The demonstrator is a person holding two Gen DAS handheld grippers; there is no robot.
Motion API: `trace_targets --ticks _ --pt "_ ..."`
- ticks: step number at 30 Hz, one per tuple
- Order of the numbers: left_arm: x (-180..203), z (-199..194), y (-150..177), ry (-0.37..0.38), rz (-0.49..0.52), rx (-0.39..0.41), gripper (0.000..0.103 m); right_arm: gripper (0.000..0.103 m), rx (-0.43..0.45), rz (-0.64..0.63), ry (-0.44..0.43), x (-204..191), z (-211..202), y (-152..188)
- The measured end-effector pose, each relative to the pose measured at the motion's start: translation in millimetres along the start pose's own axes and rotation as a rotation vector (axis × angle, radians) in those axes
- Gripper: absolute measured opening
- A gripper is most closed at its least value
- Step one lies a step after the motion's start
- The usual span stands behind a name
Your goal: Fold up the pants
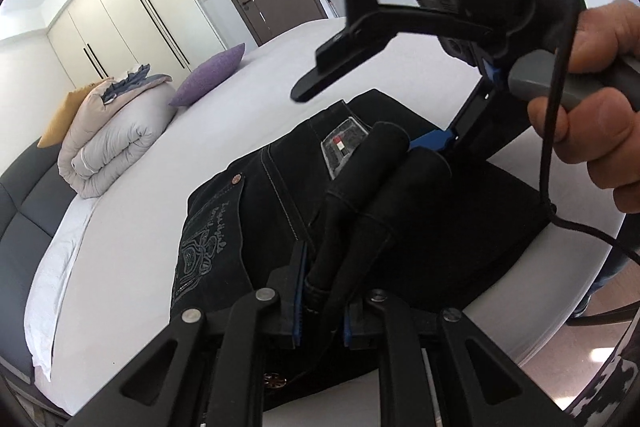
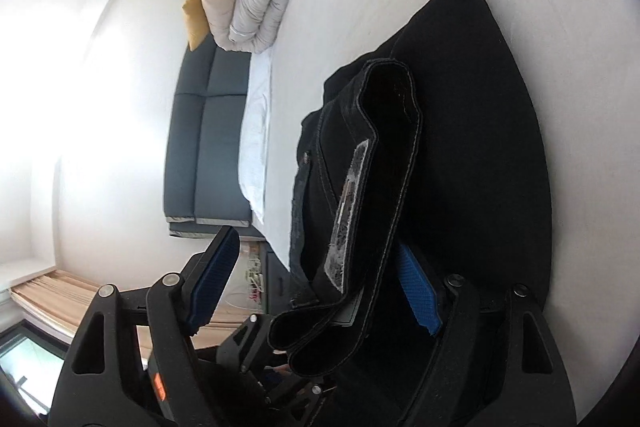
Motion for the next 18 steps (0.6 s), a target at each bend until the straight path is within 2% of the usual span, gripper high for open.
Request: trace_targets --ticks 3,5,7,9,13,18 --pt "6 -3 2 -0.019 0.032 0.01 0.014 0.074 -0.03 -0.034 0.06 0 13 -2" --pt "9 -5 2 -0.022 0.035 0.014 0.014 0.063 -0.032 -0.052 0.067 -1 16 0" --pt "10 -6 2 -0.022 0.035 0.017 0.014 0.029 -0.03 -0.037 0.092 7 15 -4" --pt "11 -7 1 -0.013 0.034 0.018 0.014 0.017 -0.014 -0.022 0.114 18 8 -5" --pt "21 -12 -4 0.007 0.055 0.031 0.014 0.016 0.017 -0.089 0.166 21 -3 -1" --pt "32 -16 -17 0.042 0.053 0.047 0.014 0.015 0.045 -0.118 0.187 17 -24 -2"
Point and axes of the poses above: each gripper's, at about its wrist camera, not at the fingertips, and z roughly the way its jaws point, x to its right, y to its underside, the point moved 7 cm from there along z, roughly the way its jaws point, and after that the axes turned 7 degrees about -y, right-handed, at the moved point
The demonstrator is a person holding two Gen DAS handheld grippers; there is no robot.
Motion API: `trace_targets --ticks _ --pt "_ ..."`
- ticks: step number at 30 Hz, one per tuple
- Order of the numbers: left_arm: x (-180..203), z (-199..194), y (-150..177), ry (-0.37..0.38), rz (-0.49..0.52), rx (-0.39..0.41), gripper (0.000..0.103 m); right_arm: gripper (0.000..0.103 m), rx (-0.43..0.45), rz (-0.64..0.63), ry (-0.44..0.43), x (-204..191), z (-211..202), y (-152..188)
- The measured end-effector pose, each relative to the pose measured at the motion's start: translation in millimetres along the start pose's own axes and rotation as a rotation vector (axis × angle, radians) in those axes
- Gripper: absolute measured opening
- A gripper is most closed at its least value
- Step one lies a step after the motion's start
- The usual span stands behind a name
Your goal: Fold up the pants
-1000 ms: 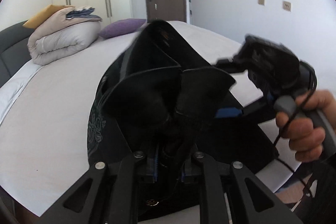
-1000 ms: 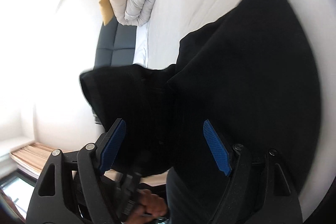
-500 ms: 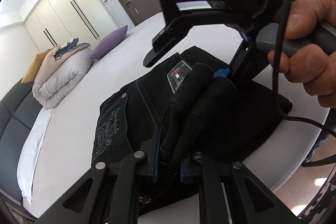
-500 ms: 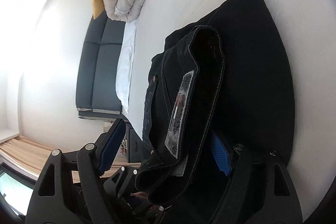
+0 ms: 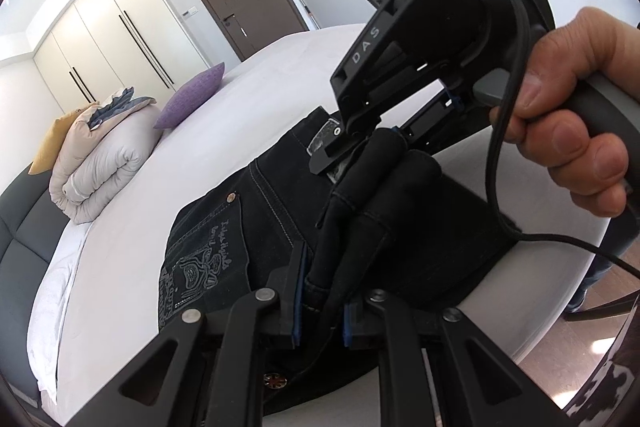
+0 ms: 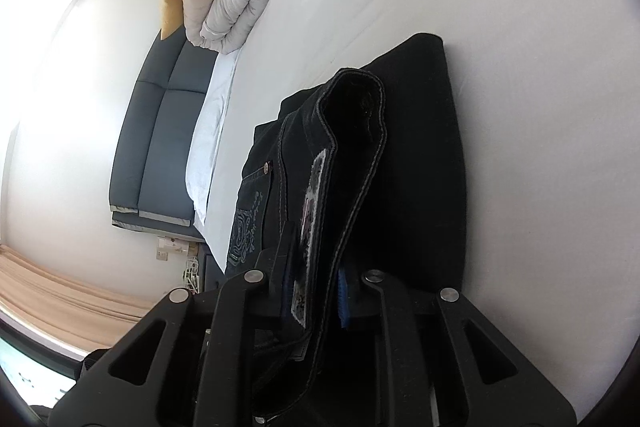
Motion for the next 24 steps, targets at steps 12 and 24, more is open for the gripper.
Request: trace_targets --ticks 12,24 --pt "18 -1 -4 0.08 -0.049 -0.02 0.014 0.015 0.026 0.011 0.01 10 -25 4" --pt "5 -14 11 0.233 -0.236 -0.033 0.058 0.028 0.049 0.031 0.027 20 -40 9"
Point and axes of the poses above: each gripper's, at about its wrist camera, not at the fingertips, and z roughly the way its jaws point, x to its right, y to its underside, the point moved 7 cm from there along z, roughly the way its jaws point, and after that the axes turned 7 degrees about -y, right-handed, at the moved point
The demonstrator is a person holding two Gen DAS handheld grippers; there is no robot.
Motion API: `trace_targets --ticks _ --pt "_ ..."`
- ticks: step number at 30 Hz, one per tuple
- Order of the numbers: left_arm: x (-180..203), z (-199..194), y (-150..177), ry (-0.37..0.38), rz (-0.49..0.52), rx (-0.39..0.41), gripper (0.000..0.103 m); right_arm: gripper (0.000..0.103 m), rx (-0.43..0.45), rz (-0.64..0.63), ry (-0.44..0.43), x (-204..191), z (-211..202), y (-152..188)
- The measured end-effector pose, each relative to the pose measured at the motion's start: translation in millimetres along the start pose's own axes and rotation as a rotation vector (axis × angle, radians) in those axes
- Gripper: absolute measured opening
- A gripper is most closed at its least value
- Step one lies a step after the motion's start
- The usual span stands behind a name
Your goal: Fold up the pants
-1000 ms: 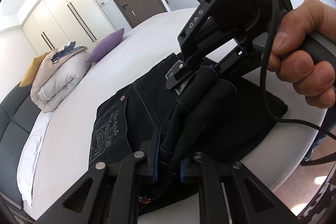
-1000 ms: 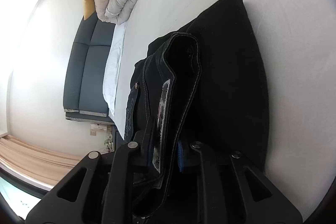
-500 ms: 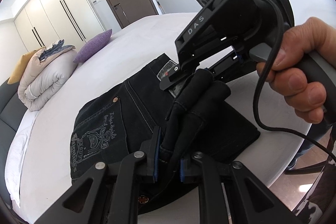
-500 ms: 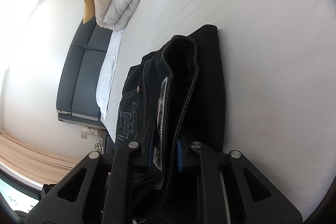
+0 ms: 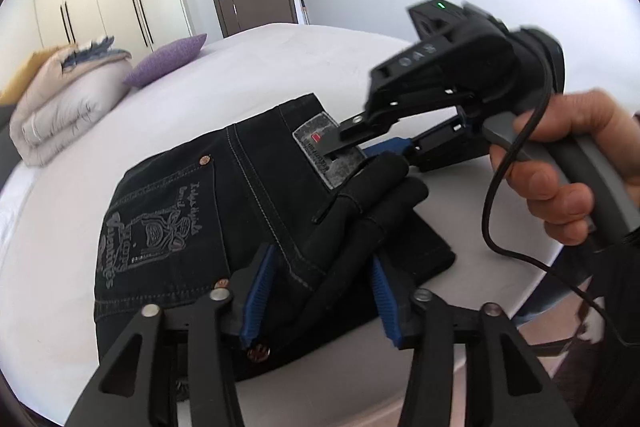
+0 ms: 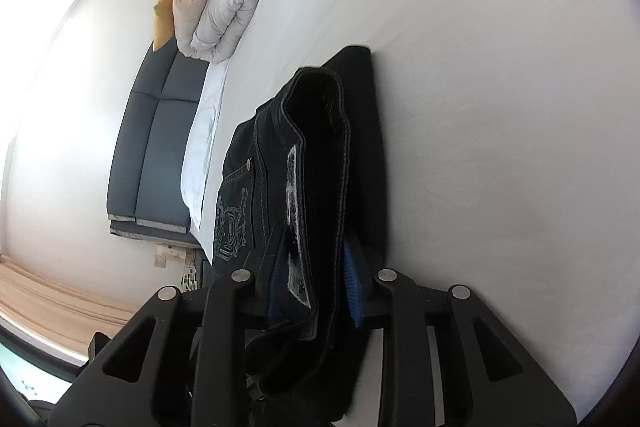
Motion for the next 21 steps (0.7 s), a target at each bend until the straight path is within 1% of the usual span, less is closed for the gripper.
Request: trace_targets --ticks 1,4,6,7,9,11,12,14,16,19,21 --pt "-5 -7 -1 0.021 -0.03 0.011 0.064 0.028 0.023 0.007 0.006 1 -9 -1" --pt "-27 -26 -3 0.062 -0.124 0.04 0.065 0.029 0.085 0.027 0.029 -1 -33 -5" --pt "-47 -34 -6 0.082 -0.193 0.053 0.065 0.029 0.098 -0.003 -0.001 -16 -39 -8" --pt "-57 -35 -8 0.082 -0.226 0.051 0.065 0.029 0.09 -0.029 -0.027 -28 -36 -8" --pt "-84 -26 -8 0.092 -0.319 0.022 0.065 0.029 0.052 -0.083 -0.052 -50 -24 -4" --pt "-107 -9 -4 0.123 -0.421 -0.035 0.065 0.029 -0.003 -0.126 -0.05 -63 -6 4" --pt "-111 -2 -2 0.13 -0.445 -0.064 0.065 0.029 -0.027 -0.136 -0.039 -64 2 8" --pt "-111 16 8 0.131 -0.444 -0.148 0.065 0.029 -0.071 -0.128 -0.011 -55 15 20" --pt "-107 29 12 0.124 -0.423 -0.201 0.065 0.028 -0.101 -0.106 0.027 -38 23 32" --pt "-102 35 14 0.1 -0.399 -0.22 0.065 0.028 -0.072 -0.116 -0.025 -31 15 46" --pt "-100 36 13 0.093 -0.401 -0.225 0.065 0.028 -0.068 -0.135 -0.023 -33 8 53"
Point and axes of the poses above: each gripper's, at about its wrist camera, not at the fingertips, and z roughly the way its jaws point, x to its right, y to its underside, the point moved 7 cm from there along z, roughly the way its jaws point, and after that the axes turned 7 degrees about -y, right-handed, at the moved point
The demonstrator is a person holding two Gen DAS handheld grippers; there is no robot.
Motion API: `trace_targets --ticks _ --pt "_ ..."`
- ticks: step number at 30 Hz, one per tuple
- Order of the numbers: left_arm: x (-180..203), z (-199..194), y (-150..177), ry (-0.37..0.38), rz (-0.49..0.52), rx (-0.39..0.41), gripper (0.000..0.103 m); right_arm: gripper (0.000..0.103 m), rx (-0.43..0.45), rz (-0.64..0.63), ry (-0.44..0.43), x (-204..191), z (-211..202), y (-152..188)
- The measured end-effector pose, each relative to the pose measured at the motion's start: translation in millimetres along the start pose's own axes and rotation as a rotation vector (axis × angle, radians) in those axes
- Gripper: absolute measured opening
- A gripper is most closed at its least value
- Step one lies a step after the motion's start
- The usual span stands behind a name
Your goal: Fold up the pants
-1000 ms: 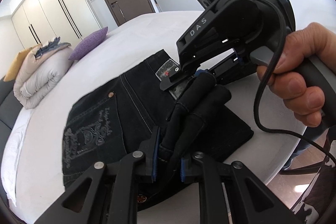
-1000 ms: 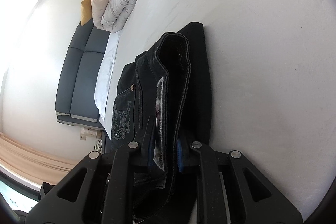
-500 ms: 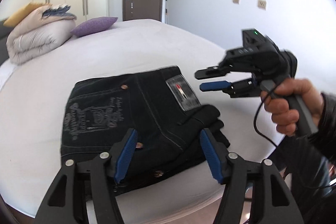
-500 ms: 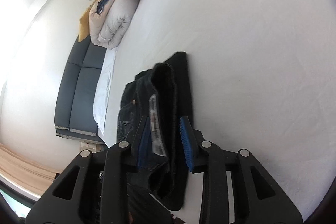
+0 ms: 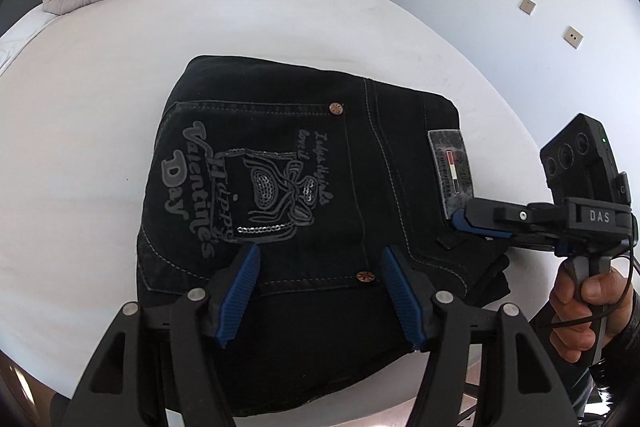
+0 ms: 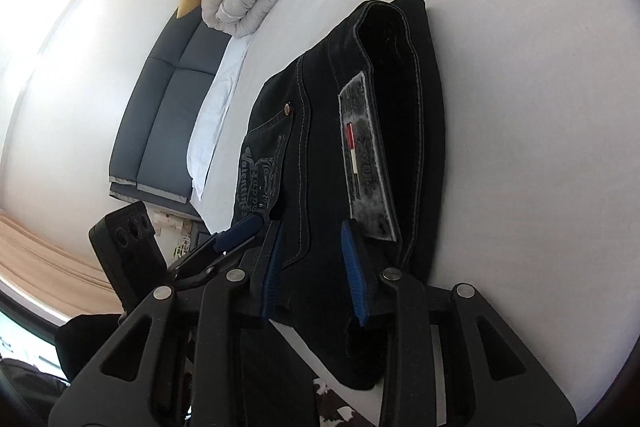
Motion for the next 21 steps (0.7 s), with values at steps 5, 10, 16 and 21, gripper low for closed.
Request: trace_targets --ticks 5,10,16,21 --pt "1 1 -1 -0.007 0.004 -0.002 0.066 0.028 0.009 -0.024 0.004 -1 -26 24" --pt "0 -3 -3 0.0 -0.004 0.004 0.066 0.029 0.017 -0.033 0.119 9 -55 33" --pt "-34 -39 -26 -0.041 -0.052 0.102 0.096 0.071 0.105 -0.062 0.164 -1 -68 13" --pt "-87 -22 -47 -0.038 -0.138 0.071 0.097 0.071 0.072 0.004 0.152 12 -57 -13"
Point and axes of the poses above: each gripper's, at about its wrist camera, not at the fingertips, and z roughly the way its jaws point, x to its right, y to its underside, the point moved 7 cm from there along z, roughly the way its jaws point, and after that the axes turned 7 degrees about -y, right-handed, at the moved point
